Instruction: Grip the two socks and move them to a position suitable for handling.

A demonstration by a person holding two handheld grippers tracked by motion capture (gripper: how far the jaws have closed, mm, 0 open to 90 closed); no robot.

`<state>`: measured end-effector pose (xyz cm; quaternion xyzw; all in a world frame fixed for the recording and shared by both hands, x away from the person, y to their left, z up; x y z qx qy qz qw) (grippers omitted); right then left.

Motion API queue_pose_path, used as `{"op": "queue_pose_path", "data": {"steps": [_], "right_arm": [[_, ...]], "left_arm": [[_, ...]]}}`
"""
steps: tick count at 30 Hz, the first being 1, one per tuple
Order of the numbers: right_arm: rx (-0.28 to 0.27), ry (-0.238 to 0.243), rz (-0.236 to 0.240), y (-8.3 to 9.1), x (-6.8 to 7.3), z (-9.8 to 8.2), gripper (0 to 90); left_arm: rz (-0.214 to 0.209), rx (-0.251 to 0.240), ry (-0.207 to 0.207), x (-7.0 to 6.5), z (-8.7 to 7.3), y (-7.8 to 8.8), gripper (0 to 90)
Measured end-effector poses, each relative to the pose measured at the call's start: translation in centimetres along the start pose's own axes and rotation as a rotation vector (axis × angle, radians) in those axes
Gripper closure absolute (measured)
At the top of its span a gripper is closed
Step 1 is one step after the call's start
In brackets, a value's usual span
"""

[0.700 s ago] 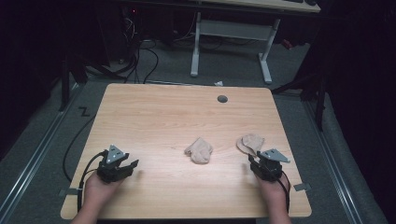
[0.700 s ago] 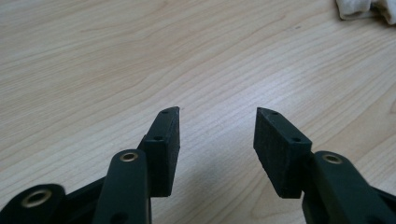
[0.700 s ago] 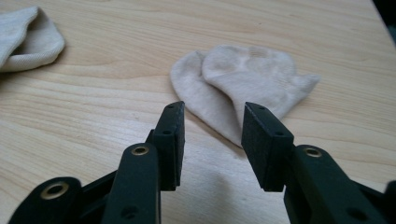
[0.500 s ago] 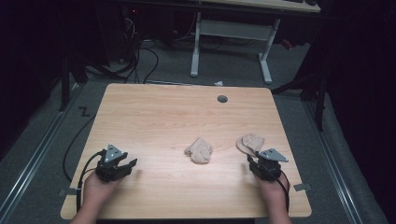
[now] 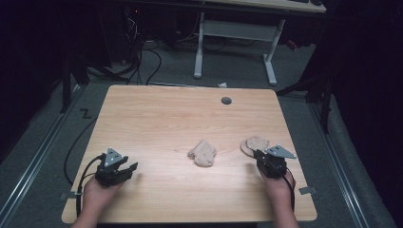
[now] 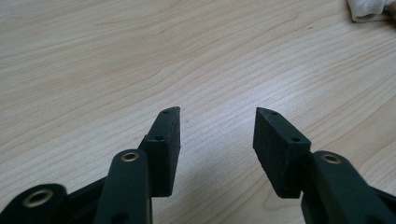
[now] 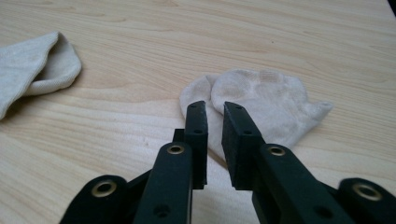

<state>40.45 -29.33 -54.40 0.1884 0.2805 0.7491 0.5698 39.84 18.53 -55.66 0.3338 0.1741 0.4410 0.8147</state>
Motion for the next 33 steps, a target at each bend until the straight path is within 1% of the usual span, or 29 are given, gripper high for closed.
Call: {"op": "queue_pose_path", "data": {"steps": [4, 5, 6, 8, 9, 11, 13, 15, 16, 17, 18, 19, 21, 22, 25, 28, 29, 33], "right_arm": [[-0.006, 0.011, 0.012, -0.5, 0.1, 1.0, 89.4], [-0.006, 0.011, 0.012, -0.5, 0.1, 1.0, 89.4], [-0.002, 0.025, -0.002, -0.7, 0.0, 1.5, 90.0], [0.006, 0.033, -0.018, -1.0, -0.1, 1.9, 90.0], [0.007, 0.046, -0.031, -1.2, -0.3, 2.1, 90.0], [0.026, 0.040, -0.049, -1.7, -0.6, 2.2, 90.0], [0.046, 0.035, -0.067, -2.3, -0.9, 2.1, 89.8], [0.067, 0.035, -0.076, -2.9, -1.3, 2.0, 89.5], [0.067, 0.035, -0.076, -2.9, -1.3, 2.0, 89.5], [0.088, 0.032, -0.076, -3.5, -1.6, 1.8, 89.4], [0.088, 0.032, -0.076, -3.5, -1.6, 1.8, 89.4], [0.109, 0.017, -0.083, -3.9, -1.9, 1.5, 89.5], [0.127, 0.022, -0.094, -4.2, -2.2, 1.2, 89.5], [0.127, 0.022, -0.094, -4.2, -2.2, 1.2, 89.5], [0.168, 0.014, -0.090, -5.0, -2.3, 0.6, 89.9], [0.162, 0.028, -0.096, -5.0, -2.1, 0.4, 90.0], [0.156, 0.042, -0.100, -5.1, -2.1, 0.4, 90.0], [0.152, 0.040, -0.093, -4.9, -2.0, 0.2, 90.0]], "left_arm": [[-0.007, -0.005, 0.005, 0.1, 0.0, 0.2, 55.1], [-0.007, -0.005, 0.005, 0.1, 0.0, 0.2, 56.1], [-0.011, -0.006, 0.008, 0.1, 0.0, 0.2, 57.2], [-0.015, -0.003, 0.008, 0.1, 0.0, 0.2, 59.0], [-0.014, -0.002, 0.006, 0.1, 0.0, 0.2, 59.6], [-0.015, -0.001, 0.008, 0.1, 0.0, 0.2, 59.9], [-0.011, 0.000, 0.009, 0.1, 0.0, 0.1, 58.3], [-0.007, 0.004, 0.008, 0.2, -0.1, 0.1, 55.4], [-0.007, 0.004, 0.008, 0.2, -0.1, 0.1, 54.5], [-0.002, 0.003, 0.009, 0.3, -0.1, 0.1, 54.1], [-0.002, 0.003, 0.009, 0.3, -0.1, 0.1, 53.8], [-0.002, 0.005, 0.010, 0.4, -0.1, 0.1, 53.6], [-0.002, 0.004, 0.013, 0.4, -0.1, 0.1, 53.3], [-0.002, 0.004, 0.013, 0.4, -0.1, 0.1, 53.2], [-0.003, 0.002, 0.012, 0.3, -0.1, 0.0, 52.9], [-0.011, 0.012, 0.005, 0.2, -0.2, -0.1, 52.8], [-0.012, 0.014, 0.003, 0.1, -0.3, -0.1, 52.7], [-0.011, 0.017, -0.005, 0.1, -0.3, -0.2, 52.3]]}}
Point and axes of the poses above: each handheld gripper's, and its own axes: y roughly backward along the jaws, z roughly out of its top, x roughly to its left, the point moved 7 cm from there along -y, roughly forward along the jaws, and after that the axes turned 4 degrees about x, right-handed, at the moved point
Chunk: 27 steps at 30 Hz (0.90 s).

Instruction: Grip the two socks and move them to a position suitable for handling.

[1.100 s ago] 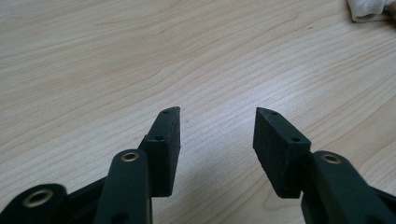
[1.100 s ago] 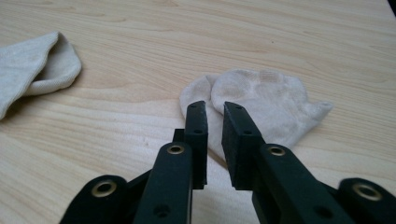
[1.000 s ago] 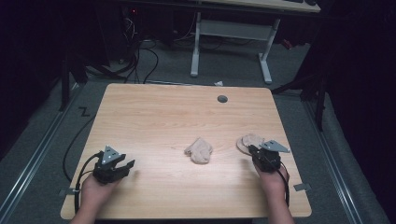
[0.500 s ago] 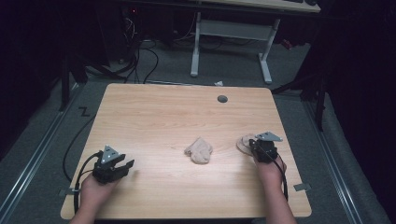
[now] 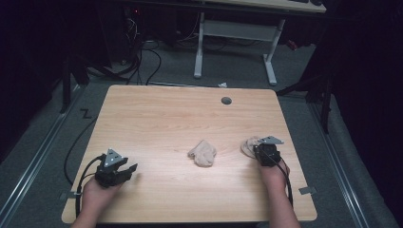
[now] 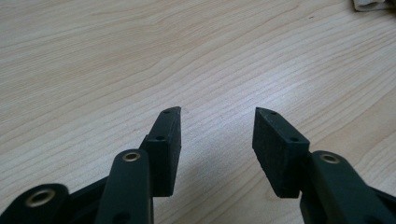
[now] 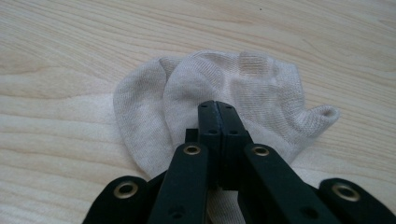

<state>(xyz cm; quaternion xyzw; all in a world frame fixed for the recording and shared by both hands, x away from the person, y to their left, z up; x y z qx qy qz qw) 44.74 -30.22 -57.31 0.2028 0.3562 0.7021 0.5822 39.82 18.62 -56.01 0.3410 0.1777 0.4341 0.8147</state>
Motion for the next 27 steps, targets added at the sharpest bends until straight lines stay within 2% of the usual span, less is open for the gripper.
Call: {"op": "queue_pose_path", "data": {"steps": [5, 13, 15, 21, 22, 23, 25, 26, 27], "right_arm": [[-0.005, 0.010, 0.012, 0.4, 0.7, -0.3, 90.0], [-0.010, 0.071, 0.049, 1.6, 2.9, -1.2, 90.0], [-0.012, 0.101, 0.067, 2.3, 3.9, -1.8, 90.0], [-0.019, 0.138, 0.102, 3.2, 5.9, -2.5, 90.0], [-0.023, 0.164, 0.113, 3.5, 6.8, -2.7, 90.0], [-0.023, 0.164, 0.113, 3.5, 6.8, -2.7, 90.0], [-0.026, 0.187, 0.130, 3.9, 7.8, -2.8, 90.0], [-0.025, 0.208, 0.148, 4.2, 8.8, -3.0, 90.0], [-0.025, 0.208, 0.148, 4.2, 8.8, -3.0, 90.0]], "left_arm": [[-0.001, 0.005, -0.004, 0.0, -0.1, -0.1, 52.3], [0.005, -0.006, -0.017, -0.1, 0.0, 0.0, 52.1], [0.004, -0.005, -0.017, -0.1, 0.0, 0.0, 51.8], [0.002, -0.006, -0.021, -0.3, 0.1, -0.1, 51.1], [-0.001, -0.007, -0.024, -0.4, 0.1, -0.1, 50.8], [-0.001, -0.007, -0.024, -0.4, 0.1, -0.1, 50.7], [-0.004, -0.007, -0.024, -0.4, 0.1, -0.2, 50.5], [-0.004, -0.007, -0.023, -0.4, 0.1, -0.2, 50.2], [-0.004, -0.007, -0.023, -0.4, 0.1, -0.2, 50.1]]}}
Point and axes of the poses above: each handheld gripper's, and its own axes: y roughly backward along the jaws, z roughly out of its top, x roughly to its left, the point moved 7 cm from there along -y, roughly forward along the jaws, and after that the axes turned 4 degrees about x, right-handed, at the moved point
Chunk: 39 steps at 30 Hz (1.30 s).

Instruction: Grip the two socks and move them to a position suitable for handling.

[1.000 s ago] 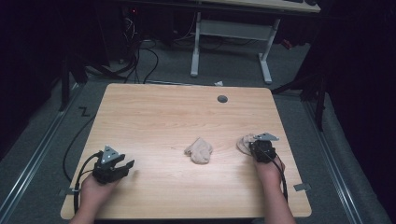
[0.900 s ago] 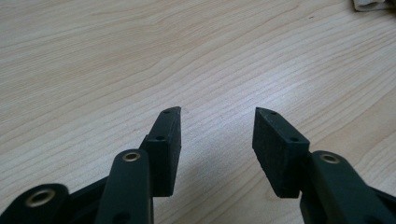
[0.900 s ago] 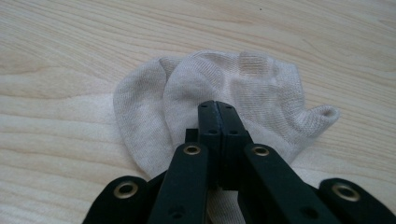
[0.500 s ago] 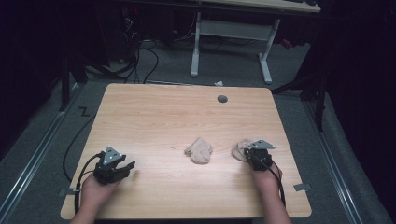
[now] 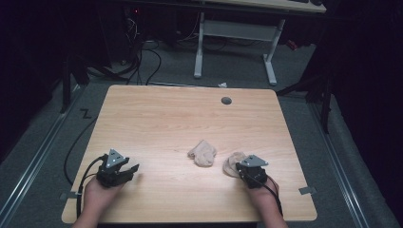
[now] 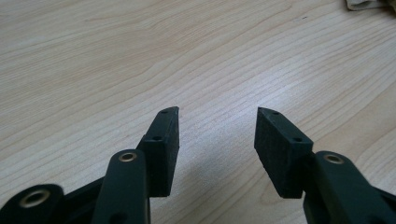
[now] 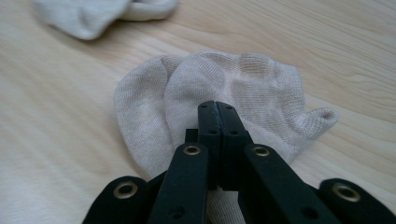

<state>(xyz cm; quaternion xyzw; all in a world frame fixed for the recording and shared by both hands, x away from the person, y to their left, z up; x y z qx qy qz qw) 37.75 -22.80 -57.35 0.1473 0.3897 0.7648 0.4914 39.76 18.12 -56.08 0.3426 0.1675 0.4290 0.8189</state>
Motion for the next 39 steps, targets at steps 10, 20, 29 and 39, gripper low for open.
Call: {"op": "queue_pose_path", "data": {"steps": [10, 20, 29, 39], "right_arm": [[-0.017, 0.090, 0.123, 0.5, 5.4, 0.7, 87.9], [-0.029, 0.151, 0.205, 0.6, 9.2, 1.5, 85.6], [-0.039, 0.217, 0.251, 0.4, 12.3, 2.4, 85.6], [-0.056, 0.287, 0.267, 0.2, 15.2, 3.2, 85.5]], "left_arm": [[-0.015, 0.003, -0.005, -0.4, 0.0, -0.1, 49.7], [-0.032, 0.004, -0.042, -1.7, 0.3, -0.2, 48.3], [-0.078, -0.011, -0.050, -4.1, 0.9, -0.2, 47.8], [-0.191, -0.028, -0.106, -9.8, 1.9, 0.0, 48.8]]}}
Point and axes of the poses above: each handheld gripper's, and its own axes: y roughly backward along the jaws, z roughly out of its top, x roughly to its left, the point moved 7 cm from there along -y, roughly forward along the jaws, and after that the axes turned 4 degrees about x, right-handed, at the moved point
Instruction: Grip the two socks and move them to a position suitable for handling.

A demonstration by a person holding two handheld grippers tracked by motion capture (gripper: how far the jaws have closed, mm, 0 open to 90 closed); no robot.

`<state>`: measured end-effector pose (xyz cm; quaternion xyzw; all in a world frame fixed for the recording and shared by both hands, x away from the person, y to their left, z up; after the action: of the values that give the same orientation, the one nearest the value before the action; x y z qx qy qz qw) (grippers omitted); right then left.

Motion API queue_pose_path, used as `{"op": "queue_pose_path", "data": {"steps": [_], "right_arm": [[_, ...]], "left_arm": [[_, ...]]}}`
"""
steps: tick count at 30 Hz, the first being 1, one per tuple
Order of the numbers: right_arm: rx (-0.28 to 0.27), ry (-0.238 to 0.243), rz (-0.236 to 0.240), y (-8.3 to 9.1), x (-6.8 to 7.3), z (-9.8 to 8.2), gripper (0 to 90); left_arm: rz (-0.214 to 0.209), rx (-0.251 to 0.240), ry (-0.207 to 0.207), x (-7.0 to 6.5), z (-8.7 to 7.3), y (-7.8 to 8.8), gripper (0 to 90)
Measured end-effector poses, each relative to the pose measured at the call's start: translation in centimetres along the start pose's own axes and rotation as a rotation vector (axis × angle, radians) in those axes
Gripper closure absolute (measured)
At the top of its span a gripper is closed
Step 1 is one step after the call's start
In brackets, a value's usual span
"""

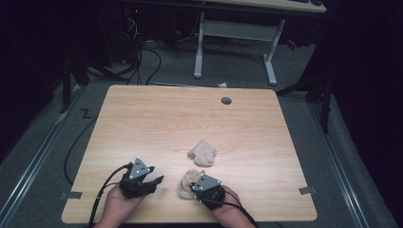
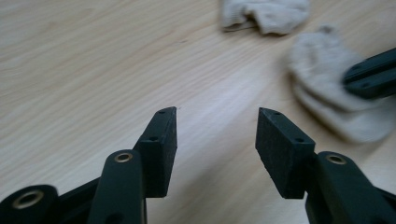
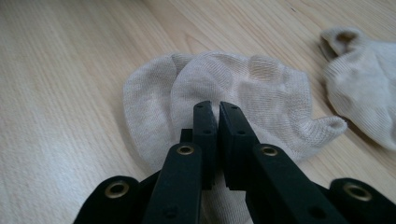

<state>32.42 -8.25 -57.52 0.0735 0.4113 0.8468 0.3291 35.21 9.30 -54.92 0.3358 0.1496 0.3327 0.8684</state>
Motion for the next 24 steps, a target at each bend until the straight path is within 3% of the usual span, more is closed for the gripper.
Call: {"op": "queue_pose_path", "data": {"steps": [2, 3, 4, 8, 13, 19, 24], "right_arm": [[-0.005, 0.014, 0.009, -0.2, 0.5, 0.3, 85.4], [-0.005, 0.014, 0.009, -0.2, 0.5, 0.3, 85.4], [-0.006, 0.023, 0.011, -0.2, 0.7, 0.4, 84.3], [-0.017, 0.023, 0.016, -0.3, 0.6, 0.4, 82.0], [-0.021, 0.022, 0.019, -0.3, 0.6, 0.4, 80.9], [-0.023, 0.006, 0.011, -0.2, 0.4, 0.3, 76.3], [-0.035, -0.003, -0.001, 0.1, 0.1, 0.2, 69.5]], "left_arm": [[-0.060, 0.007, -0.005, -1.9, 0.3, -0.2, 59.1], [-0.060, 0.007, -0.005, -1.9, 0.3, -0.2, 63.6], [-0.088, 0.001, -0.010, -2.9, 0.6, -0.2, 67.7], [-0.098, 0.003, -0.034, -4.2, 0.8, -0.6, 77.5], [-0.104, 0.037, -0.052, -4.9, 0.5, -1.4, 83.5], [-0.091, 0.133, -0.106, -5.3, -0.8, -2.7, 84.6], [-0.104, 0.117, -0.102, -5.2, -1.0, -2.8, 84.9]]}}
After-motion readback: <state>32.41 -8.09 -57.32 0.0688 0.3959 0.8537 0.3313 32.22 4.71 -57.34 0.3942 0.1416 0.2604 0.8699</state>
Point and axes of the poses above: each handheld gripper's, and its own axes: y roughly backward along the jaws, z roughly out of its top, x roughly to its left, the point moved 7 cm from there along -y, roughly forward along the jaws, and after that the axes turned 4 degrees about x, right-handed, at the moved point
